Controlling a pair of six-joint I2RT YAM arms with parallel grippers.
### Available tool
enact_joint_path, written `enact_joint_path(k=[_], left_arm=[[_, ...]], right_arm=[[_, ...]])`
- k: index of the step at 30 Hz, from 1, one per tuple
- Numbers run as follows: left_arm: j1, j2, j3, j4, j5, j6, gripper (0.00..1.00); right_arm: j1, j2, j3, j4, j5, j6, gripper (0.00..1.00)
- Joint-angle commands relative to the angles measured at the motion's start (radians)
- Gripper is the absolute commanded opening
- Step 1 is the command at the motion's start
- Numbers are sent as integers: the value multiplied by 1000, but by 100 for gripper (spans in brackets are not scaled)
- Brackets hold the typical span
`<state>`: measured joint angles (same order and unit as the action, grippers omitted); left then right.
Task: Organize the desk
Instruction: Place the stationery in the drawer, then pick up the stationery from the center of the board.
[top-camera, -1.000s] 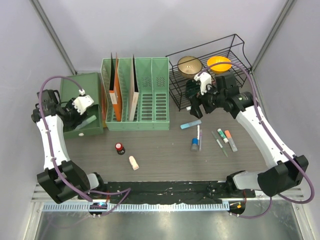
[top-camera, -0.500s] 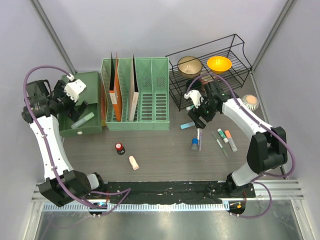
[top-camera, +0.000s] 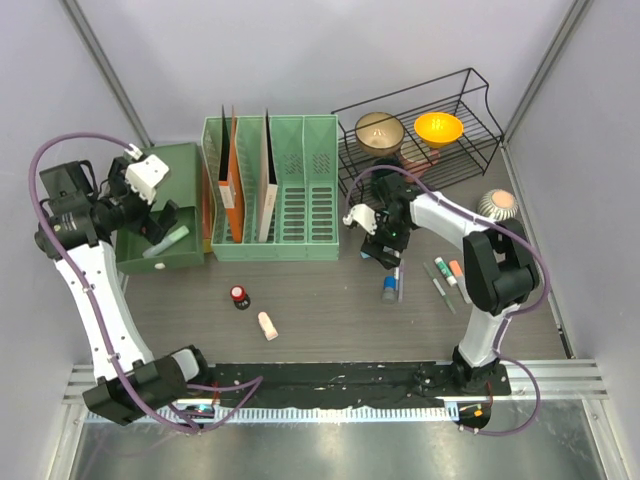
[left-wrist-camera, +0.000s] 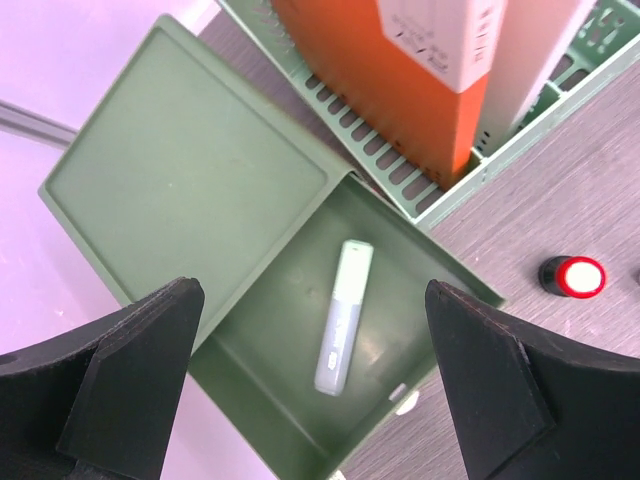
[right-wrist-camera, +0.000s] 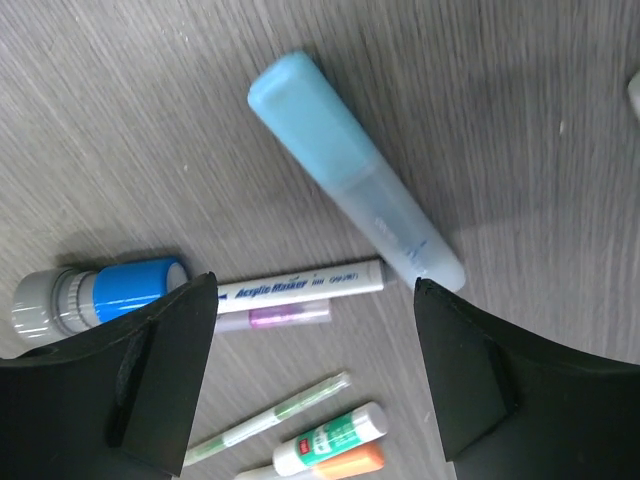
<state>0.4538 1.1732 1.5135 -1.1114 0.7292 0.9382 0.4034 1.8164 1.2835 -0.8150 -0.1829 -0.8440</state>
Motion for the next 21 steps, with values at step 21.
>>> enact_joint_path(k=[21], left_arm=[[8,-136,-42,-30,65,-16,100]], right_arm=[[29,185,116,86,66,-115,70]])
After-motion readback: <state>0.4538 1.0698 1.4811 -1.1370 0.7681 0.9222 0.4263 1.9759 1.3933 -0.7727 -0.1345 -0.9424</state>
